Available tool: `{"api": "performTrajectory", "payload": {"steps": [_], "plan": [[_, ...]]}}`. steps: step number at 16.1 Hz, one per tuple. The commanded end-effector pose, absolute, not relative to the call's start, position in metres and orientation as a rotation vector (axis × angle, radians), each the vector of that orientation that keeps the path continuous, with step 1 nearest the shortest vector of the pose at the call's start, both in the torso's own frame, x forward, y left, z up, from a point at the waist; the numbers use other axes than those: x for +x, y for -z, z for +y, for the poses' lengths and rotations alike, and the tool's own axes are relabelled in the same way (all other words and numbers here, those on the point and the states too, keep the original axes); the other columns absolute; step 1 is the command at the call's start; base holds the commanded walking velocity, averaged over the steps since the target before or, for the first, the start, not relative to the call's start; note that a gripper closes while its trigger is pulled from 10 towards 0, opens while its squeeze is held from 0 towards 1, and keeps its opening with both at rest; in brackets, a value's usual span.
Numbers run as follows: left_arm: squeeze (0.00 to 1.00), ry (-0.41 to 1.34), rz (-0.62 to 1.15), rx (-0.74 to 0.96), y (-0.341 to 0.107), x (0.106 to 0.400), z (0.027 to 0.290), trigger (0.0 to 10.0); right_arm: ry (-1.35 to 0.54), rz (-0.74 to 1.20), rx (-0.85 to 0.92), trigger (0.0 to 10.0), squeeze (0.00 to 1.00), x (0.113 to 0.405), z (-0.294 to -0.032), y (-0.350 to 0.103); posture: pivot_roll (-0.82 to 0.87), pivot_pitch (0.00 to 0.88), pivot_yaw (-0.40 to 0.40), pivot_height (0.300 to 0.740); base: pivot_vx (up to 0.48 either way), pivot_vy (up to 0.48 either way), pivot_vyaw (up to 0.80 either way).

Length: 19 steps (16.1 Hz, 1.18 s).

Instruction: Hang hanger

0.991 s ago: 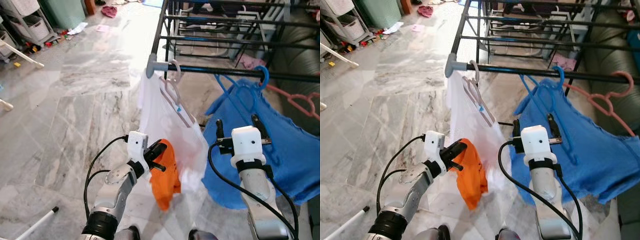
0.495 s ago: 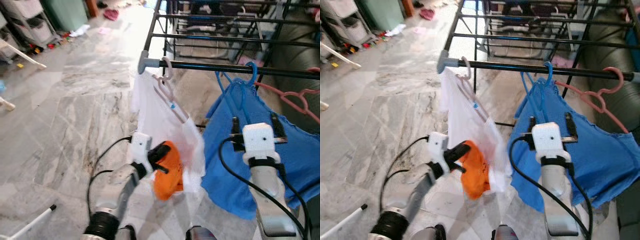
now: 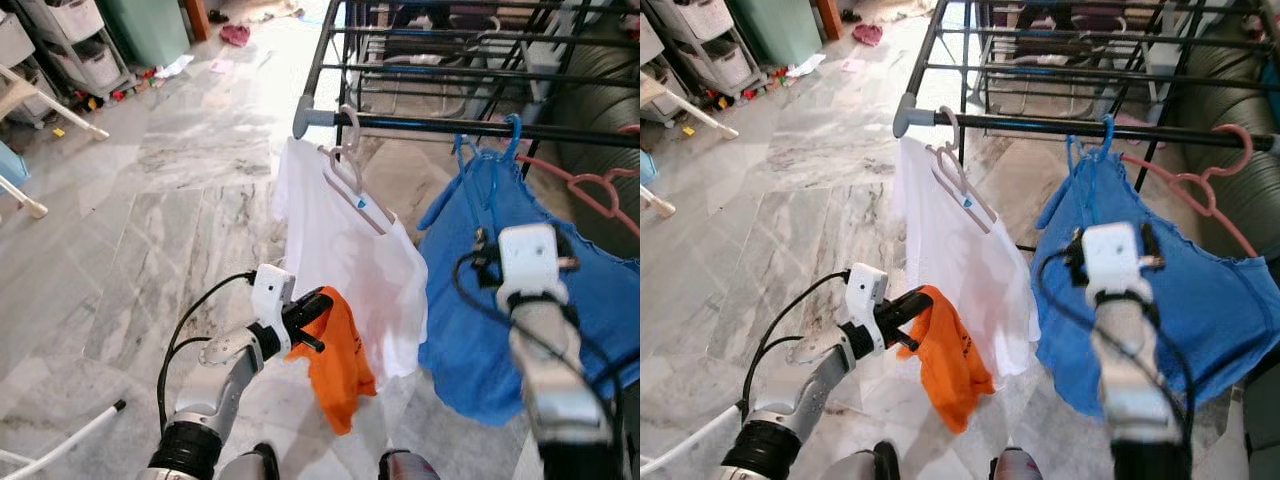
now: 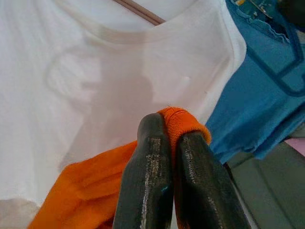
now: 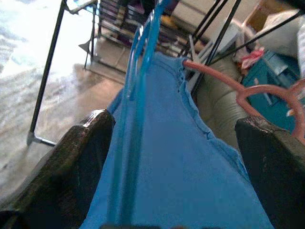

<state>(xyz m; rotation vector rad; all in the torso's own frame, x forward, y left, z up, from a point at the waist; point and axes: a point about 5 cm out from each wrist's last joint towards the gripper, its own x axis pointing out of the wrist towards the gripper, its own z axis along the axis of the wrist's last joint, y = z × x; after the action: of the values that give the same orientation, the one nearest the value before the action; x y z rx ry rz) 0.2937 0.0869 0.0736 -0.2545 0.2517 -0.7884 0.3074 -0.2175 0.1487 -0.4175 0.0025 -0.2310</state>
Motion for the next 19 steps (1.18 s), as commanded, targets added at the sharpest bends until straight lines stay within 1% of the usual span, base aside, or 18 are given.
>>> {"api": "performTrajectory", "payload": {"steps": [1, 2, 5, 7, 8, 9, 10, 11, 12, 13, 14, 15, 16, 19], "plan": [[0.0, 0.82, 0.24, -0.245, -0.077, 0.291, 0.088, 10.0, 0.219, 0.054, -0.392, 10.0, 0.0, 0.312, -0.221, -0.143, -0.17, 0.27, 0.071, 0.74, 0.0, 0.0, 0.0], [0.0, 0.827, 0.246, -0.233, -0.077, 0.29, 0.09, 10.0, 0.199, 0.075, -0.404, 10.0, 0.0, 0.321, -0.221, -0.144, -0.17, 0.272, 0.071, 0.74, 0.0, 0.0, 0.0], [0.0, 0.834, 0.257, -0.232, -0.076, 0.289, 0.093, 10.0, 0.204, 0.113, -0.363, 10.0, 0.0, 0.336, -0.221, -0.145, -0.17, 0.267, 0.07, 0.74, 0.0, 0.0, 0.0], [0.0, 0.841, 0.259, -0.239, -0.077, 0.289, 0.09, 10.0, 0.209, 0.135, -0.347, 9.9, 0.0, 0.348, -0.222, -0.148, -0.17, 0.265, 0.07, 0.74, 0.0, 0.0, 0.0], [0.0, 0.844, 0.258, -0.242, -0.078, 0.289, 0.089, 10.0, 0.213, 0.141, -0.343, 8.7, 0.0, 0.351, -0.223, -0.148, -0.17, 0.263, 0.066, 0.74, 0.0, 0.0, 0.0], [0.0, 0.849, 0.26, -0.245, -0.078, 0.289, 0.088, 10.0, 0.22, 0.148, -0.345, 4.6, 0.0, 0.355, -0.225, -0.15, -0.17, 0.263, 0.065, 0.74, 0.0, 0.0, 0.0], [0.0, 0.853, 0.263, -0.247, -0.078, 0.289, 0.087, 10.0, 0.223, 0.151, -0.351, 5.6, 0.0, 0.36, -0.226, -0.152, -0.17, 0.263, 0.066, 0.74, 0.0, 0.0, 0.0], [0.0, 0.856, 0.267, -0.248, -0.077, 0.288, 0.085, 10.0, 0.226, 0.153, -0.353, 5.3, 0.0, 0.365, -0.228, -0.155, -0.17, 0.263, 0.066, 0.74, 0.0, 0.0, 0.0], [0.0, 0.861, 0.273, -0.249, -0.076, 0.287, 0.085, 10.0, 0.222, 0.155, -0.354, 9.0, 0.0, 0.369, -0.227, -0.157, -0.18, 0.259, 0.067, 0.74, 0.0, 0.0, 0.0], [0.0, 0.863, 0.275, -0.248, -0.075, 0.287, 0.085, 10.0, 0.219, 0.157, -0.356, 10.0, 0.0, 0.371, -0.227, -0.159, -0.18, 0.259, 0.067, 0.74, 0.0, 0.0, 0.0], [0.0, 0.864, 0.277, -0.247, -0.075, 0.286, 0.084, 10.0, 0.217, 0.157, -0.357, 9.2, 0.0, 0.374, -0.227, -0.161, -0.18, 0.258, 0.067, 0.74, 0.0, 0.0, 0.0], [0.0, 0.863, 0.278, -0.247, -0.075, 0.287, 0.084, 10.0, 0.211, 0.158, -0.356, 10.0, 0.0, 0.378, -0.225, -0.163, -0.18, 0.254, 0.065, 0.74, 0.0, 0.0, 0.0], [0.0, 0.863, 0.278, -0.247, -0.075, 0.287, 0.084, 10.0, 0.21, 0.159, -0.355, 10.0, 0.0, 0.378, -0.224, -0.163, -0.18, 0.254, 0.065, 0.74, 0.0, 0.0, 0.0], [0.0, 0.865, 0.284, -0.245, -0.074, 0.286, 0.082, 10.0, 0.185, 0.157, -0.32, 10.0, 0.0, 0.381, -0.212, -0.163, -0.18, 0.252, 0.065, 0.74, 0.0, 0.0, 0.0]]}}
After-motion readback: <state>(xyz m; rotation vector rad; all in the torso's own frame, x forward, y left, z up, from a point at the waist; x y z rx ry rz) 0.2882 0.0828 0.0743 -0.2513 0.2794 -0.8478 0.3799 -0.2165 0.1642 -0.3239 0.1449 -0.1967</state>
